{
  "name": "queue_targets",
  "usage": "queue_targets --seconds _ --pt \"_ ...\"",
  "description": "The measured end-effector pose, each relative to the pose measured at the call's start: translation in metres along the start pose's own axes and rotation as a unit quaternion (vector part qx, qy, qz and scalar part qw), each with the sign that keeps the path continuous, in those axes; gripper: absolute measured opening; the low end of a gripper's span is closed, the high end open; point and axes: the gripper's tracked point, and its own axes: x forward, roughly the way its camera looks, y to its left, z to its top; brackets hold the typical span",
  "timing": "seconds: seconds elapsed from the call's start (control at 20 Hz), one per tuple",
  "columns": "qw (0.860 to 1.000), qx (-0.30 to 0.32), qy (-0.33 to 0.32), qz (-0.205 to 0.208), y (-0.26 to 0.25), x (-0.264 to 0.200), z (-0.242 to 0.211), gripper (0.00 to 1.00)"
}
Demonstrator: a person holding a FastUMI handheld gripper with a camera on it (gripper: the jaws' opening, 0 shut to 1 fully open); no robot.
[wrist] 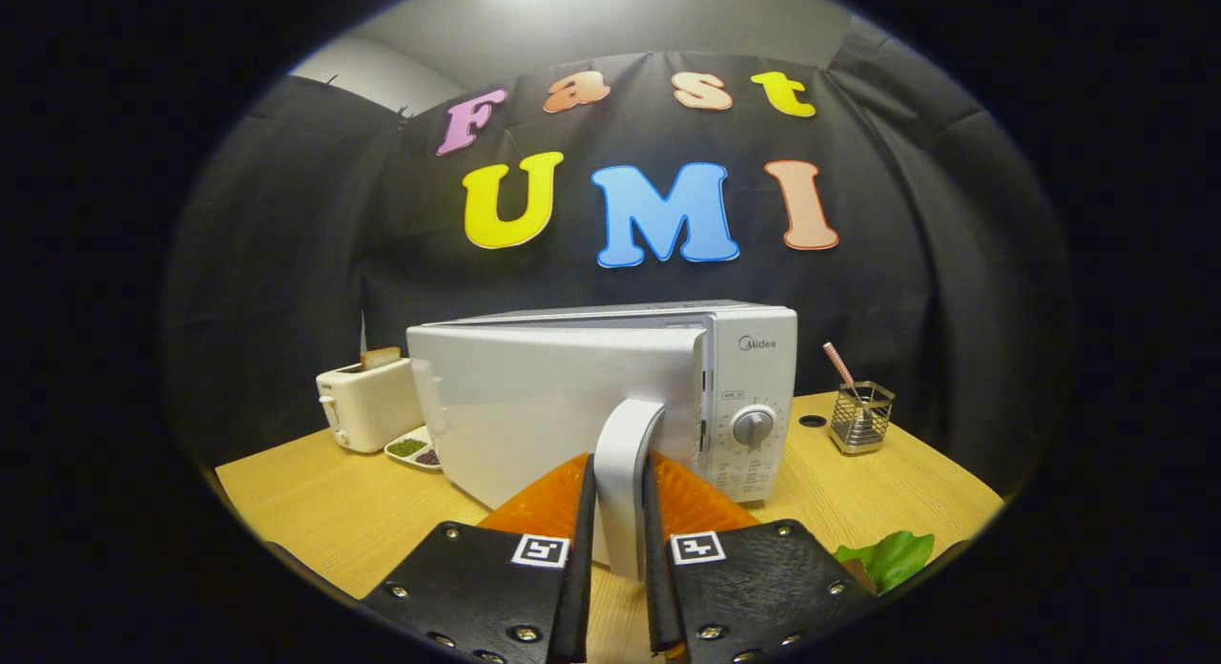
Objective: Open the microwave, put the food inside, and close the microwave door.
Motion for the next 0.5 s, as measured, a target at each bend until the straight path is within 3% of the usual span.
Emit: queue_targets --seconds 0.35,0.5 --pt "0.997 -0.032 -0.015 0.072 0.051 -0.055 -0.003 0.24" --pt "0.995 -0.019 -0.008 0.102 0.075 -0.072 -0.006 0.24"
